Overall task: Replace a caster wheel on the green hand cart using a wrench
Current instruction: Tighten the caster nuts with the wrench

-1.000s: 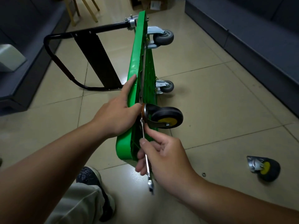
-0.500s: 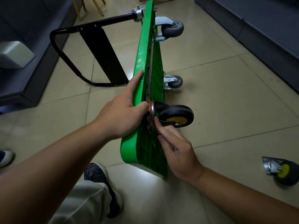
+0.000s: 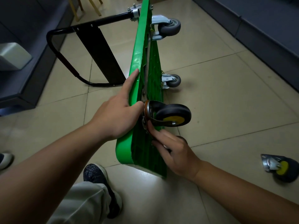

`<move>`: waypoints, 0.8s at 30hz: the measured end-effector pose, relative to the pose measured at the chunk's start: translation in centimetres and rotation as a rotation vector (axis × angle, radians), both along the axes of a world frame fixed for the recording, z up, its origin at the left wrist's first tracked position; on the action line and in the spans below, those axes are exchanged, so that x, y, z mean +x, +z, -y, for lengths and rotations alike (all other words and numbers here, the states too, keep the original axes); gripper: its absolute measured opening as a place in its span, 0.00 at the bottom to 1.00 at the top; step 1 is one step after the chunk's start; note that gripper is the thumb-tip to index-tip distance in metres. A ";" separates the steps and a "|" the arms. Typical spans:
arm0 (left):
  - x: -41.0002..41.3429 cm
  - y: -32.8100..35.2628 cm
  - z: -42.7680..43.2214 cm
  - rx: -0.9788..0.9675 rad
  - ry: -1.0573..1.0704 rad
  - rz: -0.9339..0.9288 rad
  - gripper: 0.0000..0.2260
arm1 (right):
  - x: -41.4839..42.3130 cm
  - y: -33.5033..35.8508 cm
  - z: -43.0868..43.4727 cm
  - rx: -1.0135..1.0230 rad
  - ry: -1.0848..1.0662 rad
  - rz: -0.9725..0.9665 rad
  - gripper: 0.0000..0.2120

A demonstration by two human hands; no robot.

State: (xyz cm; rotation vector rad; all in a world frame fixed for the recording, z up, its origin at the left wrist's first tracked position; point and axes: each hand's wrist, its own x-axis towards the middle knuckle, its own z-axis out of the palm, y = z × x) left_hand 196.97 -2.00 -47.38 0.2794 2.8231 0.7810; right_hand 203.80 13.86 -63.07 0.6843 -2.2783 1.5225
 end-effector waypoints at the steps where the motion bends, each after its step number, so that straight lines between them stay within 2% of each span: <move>1: 0.0 0.0 0.0 -0.003 -0.001 0.000 0.36 | 0.3 0.5 -0.1 -0.017 -0.008 0.027 0.25; 4: -0.2 -0.1 0.0 -0.010 0.001 -0.012 0.35 | 2.4 2.4 0.8 -0.200 -0.016 0.290 0.24; 7: -0.2 -0.2 0.0 -0.011 0.008 -0.021 0.35 | 4.3 5.6 3.1 -0.598 0.034 0.640 0.21; 9: 0.0 0.0 -0.1 -0.005 0.009 -0.015 0.35 | 4.6 7.1 3.9 -0.737 0.031 0.725 0.19; 12: 0.0 0.3 -0.3 0.001 0.007 0.001 0.37 | 4.9 7.8 3.9 -0.760 0.034 0.774 0.19; 16: 0.0 0.2 -0.2 0.023 -0.007 0.015 0.37 | 7.5 5.3 2.8 -0.537 0.044 0.658 0.22; 20: -0.2 0.0 0.0 0.027 -0.012 0.026 0.37 | 6.1 2.2 1.2 -0.241 -0.152 0.271 0.23; 24: -0.1 0.0 0.0 0.047 -0.027 0.037 0.37 | 2.1 1.2 0.9 -0.149 -0.197 0.068 0.21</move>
